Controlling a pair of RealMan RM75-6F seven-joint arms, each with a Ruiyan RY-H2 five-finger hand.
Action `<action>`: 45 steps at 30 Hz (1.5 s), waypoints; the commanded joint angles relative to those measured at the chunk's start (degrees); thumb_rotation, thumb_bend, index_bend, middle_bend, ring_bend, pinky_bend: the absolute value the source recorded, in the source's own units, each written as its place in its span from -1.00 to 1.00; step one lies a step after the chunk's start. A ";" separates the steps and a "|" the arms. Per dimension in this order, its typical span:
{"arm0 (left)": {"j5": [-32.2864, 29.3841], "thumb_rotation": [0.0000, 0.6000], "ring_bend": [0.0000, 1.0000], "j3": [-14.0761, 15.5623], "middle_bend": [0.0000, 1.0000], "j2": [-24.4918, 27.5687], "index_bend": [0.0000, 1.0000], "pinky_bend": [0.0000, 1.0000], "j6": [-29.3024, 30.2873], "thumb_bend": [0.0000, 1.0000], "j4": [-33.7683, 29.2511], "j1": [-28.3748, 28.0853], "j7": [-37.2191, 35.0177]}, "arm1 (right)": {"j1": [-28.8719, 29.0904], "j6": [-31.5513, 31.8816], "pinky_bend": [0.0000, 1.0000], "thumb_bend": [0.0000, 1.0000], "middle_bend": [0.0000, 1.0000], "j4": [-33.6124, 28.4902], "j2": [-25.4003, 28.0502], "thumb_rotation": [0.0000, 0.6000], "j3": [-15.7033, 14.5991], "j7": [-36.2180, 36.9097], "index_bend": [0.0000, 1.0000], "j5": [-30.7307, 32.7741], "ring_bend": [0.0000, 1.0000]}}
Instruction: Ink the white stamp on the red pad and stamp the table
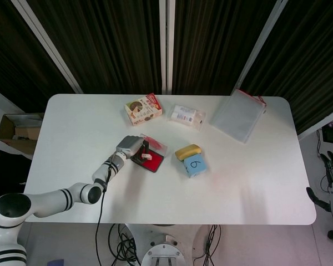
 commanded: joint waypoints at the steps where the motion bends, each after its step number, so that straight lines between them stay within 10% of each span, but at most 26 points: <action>1: 0.68 1.00 0.99 -1.64 0.43 5.95 0.31 1.00 2.22 0.00 -6.90 0.97 -0.99 | 0.00 -0.03 -1.00 -0.67 -1.00 0.17 -0.06 1.00 -0.01 0.24 -1.00 -0.03 -1.00; 12: 9.54 1.00 0.98 3.43 0.43 25.27 0.31 1.00 11.85 0.00 -28.53 12.43 -3.85 | 0.52 -1.04 -1.00 -0.67 -1.00 1.88 -1.08 1.00 -0.18 1.43 -1.00 -0.15 -1.00; 24: 26.09 1.00 0.99 12.74 0.44 19.45 0.32 1.00 22.03 -0.01 -16.05 26.40 -18.94 | 1.48 -2.76 -1.00 -0.67 -1.00 1.73 -2.45 1.00 -0.85 -0.50 -1.00 -0.81 -1.00; 45: 26.47 1.00 0.99 11.63 0.43 14.35 0.31 1.00 15.56 -0.01 -8.87 25.47 -20.92 | 1.49 -3.62 -1.00 -0.66 -1.00 1.22 -2.16 1.00 -0.80 -1.45 -1.00 0.70 -1.00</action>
